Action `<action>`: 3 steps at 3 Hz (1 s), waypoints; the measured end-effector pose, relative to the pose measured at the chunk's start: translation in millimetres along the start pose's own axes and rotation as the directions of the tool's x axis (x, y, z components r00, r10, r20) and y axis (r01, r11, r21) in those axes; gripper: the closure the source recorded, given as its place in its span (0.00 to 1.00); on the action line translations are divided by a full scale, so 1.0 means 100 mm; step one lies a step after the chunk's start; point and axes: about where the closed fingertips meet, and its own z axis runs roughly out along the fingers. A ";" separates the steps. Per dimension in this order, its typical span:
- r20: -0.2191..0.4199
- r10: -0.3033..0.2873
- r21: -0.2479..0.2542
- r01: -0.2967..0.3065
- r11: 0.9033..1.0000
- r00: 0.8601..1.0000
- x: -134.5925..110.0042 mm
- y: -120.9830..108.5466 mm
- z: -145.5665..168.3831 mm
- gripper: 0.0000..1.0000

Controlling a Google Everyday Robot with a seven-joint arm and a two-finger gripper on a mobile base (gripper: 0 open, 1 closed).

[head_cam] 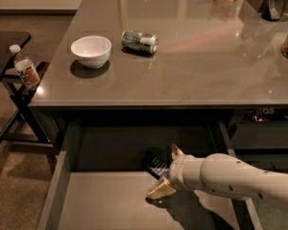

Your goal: Pick rxbar blueberry from top drawer and place on counter

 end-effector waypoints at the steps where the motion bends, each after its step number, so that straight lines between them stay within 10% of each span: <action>1: 0.000 0.000 0.001 0.000 1.000 1.000 0.00 0.00 0.00 0.00; 3: 0.000 0.000 0.001 0.000 1.000 1.000 0.00 0.00 0.00 0.42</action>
Offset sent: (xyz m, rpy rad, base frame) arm 0.0004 0.0000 -0.0001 -0.0003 -0.0007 -0.0005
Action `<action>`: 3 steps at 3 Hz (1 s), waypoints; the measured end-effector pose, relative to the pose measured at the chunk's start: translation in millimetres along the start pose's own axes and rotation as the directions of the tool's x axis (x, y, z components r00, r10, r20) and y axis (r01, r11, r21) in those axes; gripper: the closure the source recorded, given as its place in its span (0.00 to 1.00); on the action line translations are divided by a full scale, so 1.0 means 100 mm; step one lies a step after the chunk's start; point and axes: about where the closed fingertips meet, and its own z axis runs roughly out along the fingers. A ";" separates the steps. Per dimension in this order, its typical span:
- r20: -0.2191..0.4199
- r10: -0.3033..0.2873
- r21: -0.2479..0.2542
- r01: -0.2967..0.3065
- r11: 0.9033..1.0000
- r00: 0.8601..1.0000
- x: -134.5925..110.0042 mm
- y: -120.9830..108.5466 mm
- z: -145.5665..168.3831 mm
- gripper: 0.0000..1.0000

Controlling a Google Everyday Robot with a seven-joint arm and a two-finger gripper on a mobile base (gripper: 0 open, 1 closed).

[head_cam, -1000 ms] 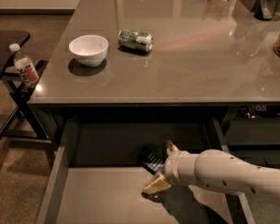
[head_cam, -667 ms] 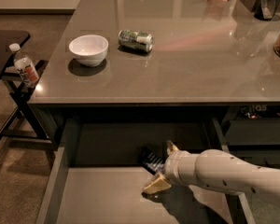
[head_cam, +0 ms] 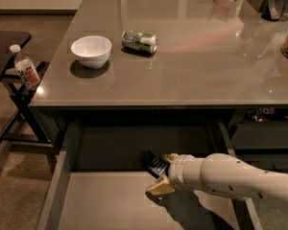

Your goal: Pick rxbar blueberry from top drawer and place on counter

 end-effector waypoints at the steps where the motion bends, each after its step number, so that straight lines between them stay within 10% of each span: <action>1: 0.000 0.000 0.000 0.000 1.000 1.000 0.00 0.00 0.00 0.65; 3: 0.000 0.000 0.000 0.000 1.000 1.000 0.00 0.00 0.00 1.00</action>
Offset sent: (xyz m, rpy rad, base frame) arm 0.0000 0.0000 0.0000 0.0000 0.0000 0.0000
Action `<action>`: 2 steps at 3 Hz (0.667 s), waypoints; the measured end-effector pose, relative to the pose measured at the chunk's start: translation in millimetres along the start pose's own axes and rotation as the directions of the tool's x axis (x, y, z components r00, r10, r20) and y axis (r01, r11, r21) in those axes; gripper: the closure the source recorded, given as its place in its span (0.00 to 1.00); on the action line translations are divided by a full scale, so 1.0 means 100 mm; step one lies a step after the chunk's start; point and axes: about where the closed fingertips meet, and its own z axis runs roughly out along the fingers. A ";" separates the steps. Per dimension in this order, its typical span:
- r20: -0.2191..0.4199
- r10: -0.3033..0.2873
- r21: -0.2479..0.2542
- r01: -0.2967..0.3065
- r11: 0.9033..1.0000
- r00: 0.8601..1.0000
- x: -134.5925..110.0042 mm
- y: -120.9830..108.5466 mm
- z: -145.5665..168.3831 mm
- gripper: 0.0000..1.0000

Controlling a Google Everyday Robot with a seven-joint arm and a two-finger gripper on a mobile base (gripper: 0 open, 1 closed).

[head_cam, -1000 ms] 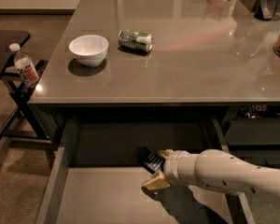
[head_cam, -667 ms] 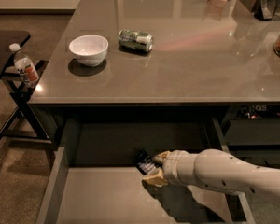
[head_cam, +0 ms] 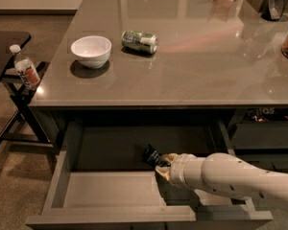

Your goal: Pick rxbar blueberry from top drawer and place on counter

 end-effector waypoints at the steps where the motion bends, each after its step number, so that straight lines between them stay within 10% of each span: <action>1: 0.000 0.000 0.000 0.000 1.000 1.000 -0.02 -0.01 -0.03 1.00; 2: 0.021 -0.036 0.005 0.036 0.999 0.999 -0.25 -0.05 -0.30 1.00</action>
Offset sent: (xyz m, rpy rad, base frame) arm -0.0081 -0.0043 0.1026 0.0011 -0.0905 0.0694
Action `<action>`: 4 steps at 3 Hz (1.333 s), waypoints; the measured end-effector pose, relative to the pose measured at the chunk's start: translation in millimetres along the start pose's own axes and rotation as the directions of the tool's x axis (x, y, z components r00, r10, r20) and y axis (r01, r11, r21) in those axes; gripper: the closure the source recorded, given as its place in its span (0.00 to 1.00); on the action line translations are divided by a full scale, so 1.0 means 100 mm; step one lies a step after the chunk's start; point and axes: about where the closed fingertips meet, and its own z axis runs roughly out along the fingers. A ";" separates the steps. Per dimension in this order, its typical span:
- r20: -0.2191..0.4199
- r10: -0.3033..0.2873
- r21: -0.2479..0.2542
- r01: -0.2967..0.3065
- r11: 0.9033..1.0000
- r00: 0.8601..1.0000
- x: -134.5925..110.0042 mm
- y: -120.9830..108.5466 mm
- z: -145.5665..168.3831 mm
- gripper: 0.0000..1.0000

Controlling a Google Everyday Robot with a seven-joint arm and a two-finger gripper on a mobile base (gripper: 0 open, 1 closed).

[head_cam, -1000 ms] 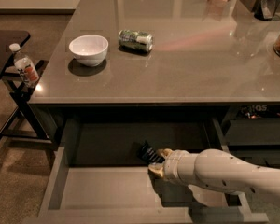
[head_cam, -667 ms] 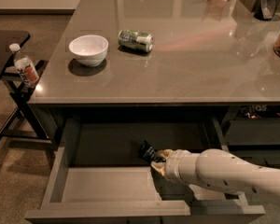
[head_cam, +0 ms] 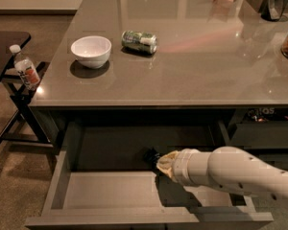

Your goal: Pick rxbar blueberry from top drawer and place on counter

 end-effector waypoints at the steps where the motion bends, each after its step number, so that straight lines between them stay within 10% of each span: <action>1: 0.035 -0.056 0.007 0.056 0.998 0.998 -0.43 -0.09 -0.46 1.00; 3: 0.089 -0.169 0.059 0.164 0.985 0.982 -1.17 -0.37 -1.18 1.00; 4: 0.092 -0.172 0.060 0.167 0.984 0.981 -1.20 -0.38 -1.19 0.81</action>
Offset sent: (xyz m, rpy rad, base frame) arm -0.0010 -0.0001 0.1954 0.0049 -0.2028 0.1246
